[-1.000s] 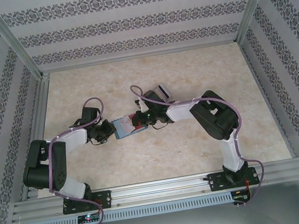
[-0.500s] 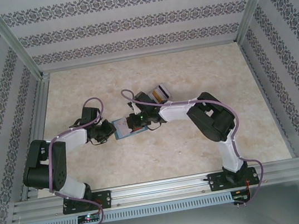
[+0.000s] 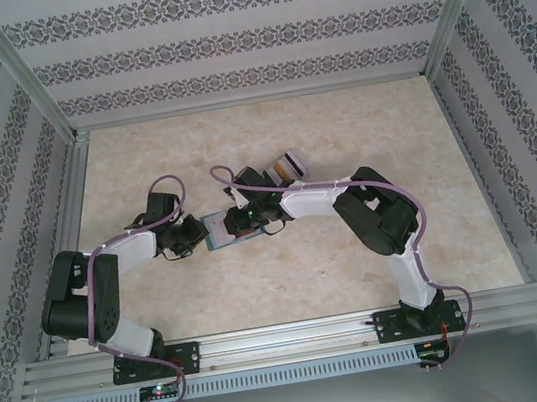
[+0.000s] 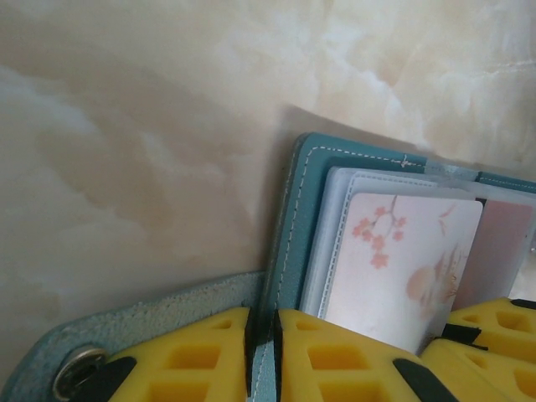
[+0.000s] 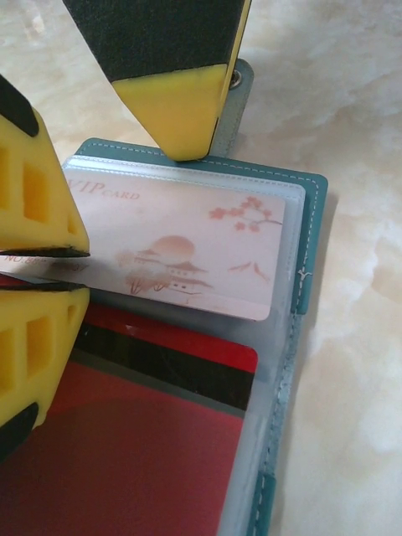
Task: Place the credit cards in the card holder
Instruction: Insert the credit card into the card slot, then pick up the card holder from the center of the table.
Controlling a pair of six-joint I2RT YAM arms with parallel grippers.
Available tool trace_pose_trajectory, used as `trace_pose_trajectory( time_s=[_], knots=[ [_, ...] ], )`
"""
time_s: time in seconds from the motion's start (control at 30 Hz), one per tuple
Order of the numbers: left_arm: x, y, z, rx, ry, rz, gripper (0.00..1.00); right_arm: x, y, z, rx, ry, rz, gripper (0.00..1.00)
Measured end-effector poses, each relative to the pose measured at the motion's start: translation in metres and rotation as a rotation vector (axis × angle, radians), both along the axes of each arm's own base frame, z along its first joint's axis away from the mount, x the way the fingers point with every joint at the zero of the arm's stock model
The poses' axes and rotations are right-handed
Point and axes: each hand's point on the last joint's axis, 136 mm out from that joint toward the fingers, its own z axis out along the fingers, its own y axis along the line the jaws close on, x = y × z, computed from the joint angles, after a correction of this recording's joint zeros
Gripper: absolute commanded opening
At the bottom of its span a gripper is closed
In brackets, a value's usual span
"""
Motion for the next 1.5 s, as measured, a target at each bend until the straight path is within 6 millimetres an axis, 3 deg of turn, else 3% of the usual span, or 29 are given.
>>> trace_pose_trajectory(
  time_s=[0.2, 0.43, 1.0, 1.07, 1.2, 1.33, 1.5],
  knots=[
    [0.003, 0.0, 0.013, -0.006, -0.036, 0.0, 0.28, 0.002, -0.005, 0.003, 0.011, -0.003, -0.004, 0.29],
    [0.013, 0.001, 0.033, -0.005, -0.076, 0.004, 0.32, 0.003, -0.024, 0.006, 0.002, 0.005, -0.033, 0.31],
    [-0.009, 0.034, 0.022, 0.093, 0.026, 0.046, 0.49, 0.005, -0.026, 0.006, 0.004, 0.004, -0.039, 0.32],
    [-0.011, 0.035, 0.021, 0.097, 0.036, 0.046, 0.55, 0.005, -0.026, 0.006, 0.005, 0.004, -0.038, 0.32],
    [-0.012, 0.036, 0.021, 0.084, 0.043, 0.045, 0.55, 0.004, -0.026, 0.006, 0.005, 0.004, -0.038, 0.32],
    [-0.008, 0.023, 0.023, 0.011, 0.027, 0.013, 0.51, 0.004, -0.026, 0.006, 0.006, 0.006, -0.037, 0.32],
    [-0.006, 0.01, 0.009, -0.063, 0.06, -0.013, 0.42, 0.004, -0.026, 0.006, 0.006, 0.006, -0.037, 0.32]
  ],
)
